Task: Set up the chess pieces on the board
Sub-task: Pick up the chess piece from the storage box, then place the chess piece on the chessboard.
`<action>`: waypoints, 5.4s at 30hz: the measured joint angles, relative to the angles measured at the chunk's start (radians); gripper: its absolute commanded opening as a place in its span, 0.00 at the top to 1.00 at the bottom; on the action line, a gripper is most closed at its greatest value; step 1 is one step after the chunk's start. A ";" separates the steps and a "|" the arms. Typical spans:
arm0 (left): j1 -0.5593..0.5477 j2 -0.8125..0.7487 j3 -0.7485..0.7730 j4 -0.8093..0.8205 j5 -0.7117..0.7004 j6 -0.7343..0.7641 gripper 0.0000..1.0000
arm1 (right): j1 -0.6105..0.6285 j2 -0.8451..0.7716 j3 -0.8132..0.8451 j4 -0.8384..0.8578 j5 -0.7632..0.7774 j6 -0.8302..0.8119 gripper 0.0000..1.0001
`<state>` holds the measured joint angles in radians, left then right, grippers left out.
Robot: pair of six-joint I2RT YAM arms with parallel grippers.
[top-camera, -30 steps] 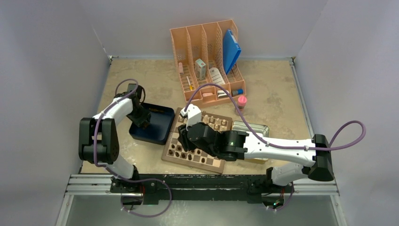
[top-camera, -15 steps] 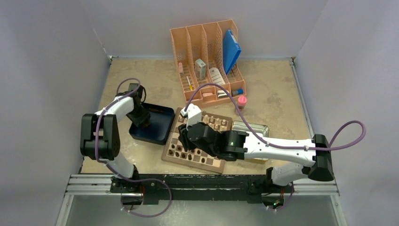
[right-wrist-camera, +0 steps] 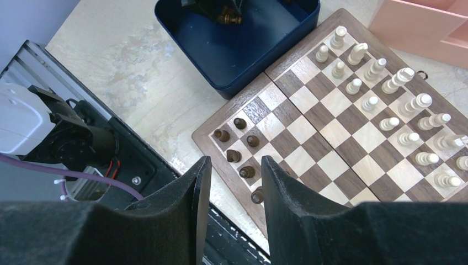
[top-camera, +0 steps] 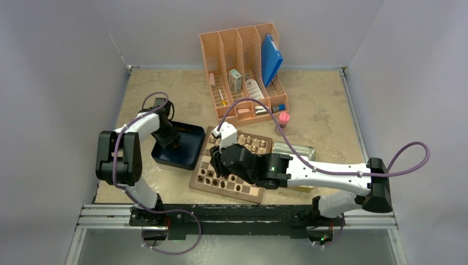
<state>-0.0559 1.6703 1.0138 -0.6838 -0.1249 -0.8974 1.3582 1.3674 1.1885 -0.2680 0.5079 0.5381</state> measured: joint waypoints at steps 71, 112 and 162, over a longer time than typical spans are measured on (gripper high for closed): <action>-0.111 0.059 0.050 -0.035 -0.038 0.131 0.83 | 0.000 0.000 -0.011 0.035 -0.002 -0.027 0.60; -0.111 -0.421 -0.019 0.093 0.586 0.174 0.87 | -0.068 -0.252 -0.303 0.426 -0.104 0.023 0.44; -0.111 -0.562 -0.274 0.624 1.244 -0.418 0.87 | -0.311 -0.064 -0.445 1.009 -0.425 0.043 0.66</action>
<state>-0.1673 1.1088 0.7399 -0.0597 1.1194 -1.3159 1.0470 1.3037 0.7433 0.7414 0.0830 0.5816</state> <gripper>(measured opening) 0.179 0.332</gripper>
